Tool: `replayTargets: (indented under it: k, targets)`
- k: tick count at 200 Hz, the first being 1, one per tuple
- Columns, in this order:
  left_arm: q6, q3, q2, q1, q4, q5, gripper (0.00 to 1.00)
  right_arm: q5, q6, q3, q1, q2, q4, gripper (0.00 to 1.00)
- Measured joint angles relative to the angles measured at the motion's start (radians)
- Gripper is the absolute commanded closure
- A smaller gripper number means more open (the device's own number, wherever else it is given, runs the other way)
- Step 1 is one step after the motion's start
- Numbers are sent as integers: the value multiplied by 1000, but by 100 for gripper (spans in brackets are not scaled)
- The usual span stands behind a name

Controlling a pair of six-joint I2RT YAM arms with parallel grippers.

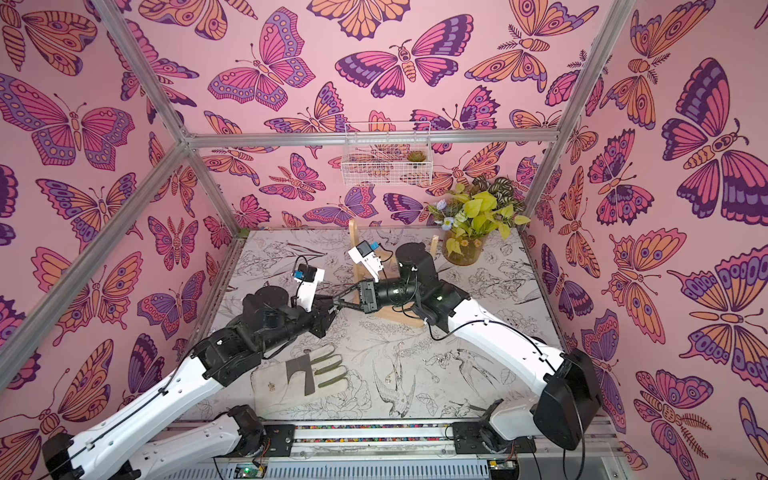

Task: Hang the necklace on the jewelry display stand
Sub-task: Adjust the necklace.

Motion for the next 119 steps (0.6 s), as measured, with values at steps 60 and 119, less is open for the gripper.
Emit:
replayTargets:
  k: [60,119]
  targets:
    - [-3,-25,-2,0,45,-14,73,0,15,0,3,0,26,100]
    - [-2,-50,-2,0,81,-17,90,-8,45,0,3,0,64,100]
